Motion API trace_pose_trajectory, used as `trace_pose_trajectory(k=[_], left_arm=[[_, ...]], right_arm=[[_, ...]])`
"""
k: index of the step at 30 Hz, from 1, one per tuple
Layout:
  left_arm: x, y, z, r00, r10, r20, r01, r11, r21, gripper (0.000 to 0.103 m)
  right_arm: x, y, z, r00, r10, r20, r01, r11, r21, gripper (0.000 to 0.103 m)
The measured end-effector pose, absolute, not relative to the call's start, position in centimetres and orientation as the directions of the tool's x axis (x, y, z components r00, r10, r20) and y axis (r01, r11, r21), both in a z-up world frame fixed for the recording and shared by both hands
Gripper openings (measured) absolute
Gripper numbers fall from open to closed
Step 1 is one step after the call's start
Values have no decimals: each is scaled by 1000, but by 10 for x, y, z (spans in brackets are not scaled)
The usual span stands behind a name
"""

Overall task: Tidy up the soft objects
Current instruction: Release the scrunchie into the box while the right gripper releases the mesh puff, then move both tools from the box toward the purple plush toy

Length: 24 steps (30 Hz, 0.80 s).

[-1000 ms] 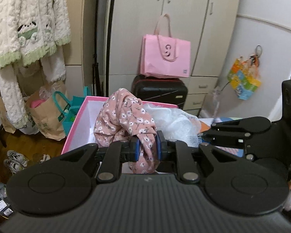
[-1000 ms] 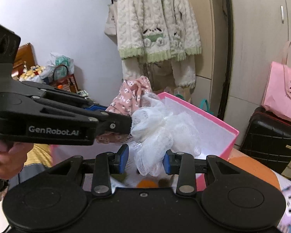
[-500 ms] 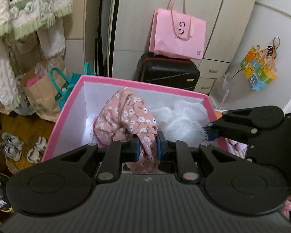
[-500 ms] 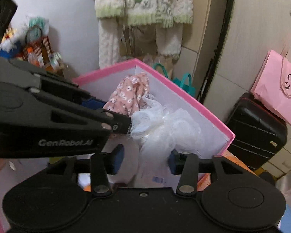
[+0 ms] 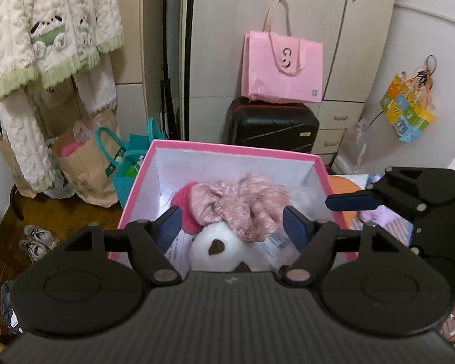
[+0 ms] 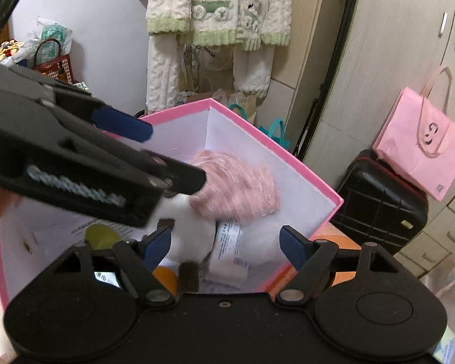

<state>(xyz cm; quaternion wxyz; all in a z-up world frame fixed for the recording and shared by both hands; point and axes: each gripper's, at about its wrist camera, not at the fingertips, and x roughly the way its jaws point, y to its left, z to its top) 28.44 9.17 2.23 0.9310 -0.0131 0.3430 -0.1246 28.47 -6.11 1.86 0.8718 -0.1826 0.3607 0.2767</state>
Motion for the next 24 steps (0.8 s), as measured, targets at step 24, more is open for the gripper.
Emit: trace_pose_trajectory(k=[24], left_arm=[[142,86,101,754,-322,-573,374,927,-29,86]], right_arm=[[147,-103,103,647,433,-627,-649,745,-155,83]])
